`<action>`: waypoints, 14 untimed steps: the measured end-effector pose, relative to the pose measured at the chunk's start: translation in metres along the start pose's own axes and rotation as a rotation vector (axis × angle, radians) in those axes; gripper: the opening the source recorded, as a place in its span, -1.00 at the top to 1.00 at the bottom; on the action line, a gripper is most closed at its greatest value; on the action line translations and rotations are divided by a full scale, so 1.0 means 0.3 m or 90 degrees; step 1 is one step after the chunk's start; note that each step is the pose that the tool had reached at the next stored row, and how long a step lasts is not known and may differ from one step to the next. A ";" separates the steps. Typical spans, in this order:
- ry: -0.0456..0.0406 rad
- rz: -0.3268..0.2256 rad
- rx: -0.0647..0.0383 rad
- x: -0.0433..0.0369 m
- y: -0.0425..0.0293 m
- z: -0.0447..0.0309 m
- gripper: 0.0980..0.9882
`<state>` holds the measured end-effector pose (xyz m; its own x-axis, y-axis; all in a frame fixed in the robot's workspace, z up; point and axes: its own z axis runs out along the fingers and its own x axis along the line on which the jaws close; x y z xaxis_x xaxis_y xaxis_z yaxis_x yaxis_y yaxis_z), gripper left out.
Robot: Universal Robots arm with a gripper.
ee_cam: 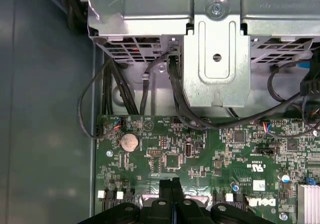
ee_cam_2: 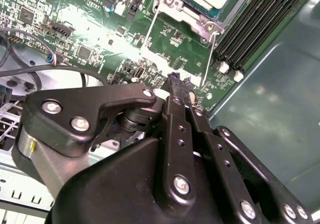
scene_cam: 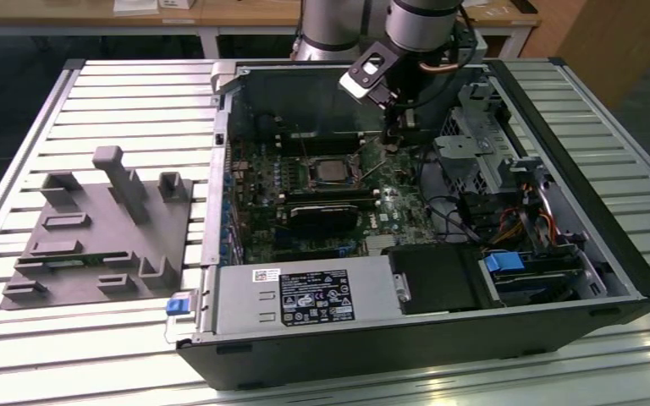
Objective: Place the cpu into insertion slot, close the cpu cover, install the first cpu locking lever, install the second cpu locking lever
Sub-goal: 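Close the cpu cover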
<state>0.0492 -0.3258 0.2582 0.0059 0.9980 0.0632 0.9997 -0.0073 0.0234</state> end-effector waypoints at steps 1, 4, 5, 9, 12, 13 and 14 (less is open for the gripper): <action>-0.0003 0.000 0.000 0.000 0.003 0.000 0.96; -0.0004 0.000 0.000 0.000 0.012 0.001 0.96; -0.0003 0.000 0.000 0.001 0.015 0.002 0.96; -0.0004 0.000 0.000 0.001 0.024 0.004 0.96; -0.0005 0.000 0.000 0.001 0.031 0.008 0.96; -0.0005 0.000 0.000 0.002 0.033 0.010 0.96; -0.0005 0.000 0.001 0.002 0.035 0.011 0.96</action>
<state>0.0597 -0.3251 0.2552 0.0060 0.9980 0.0624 0.9997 -0.0074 0.0226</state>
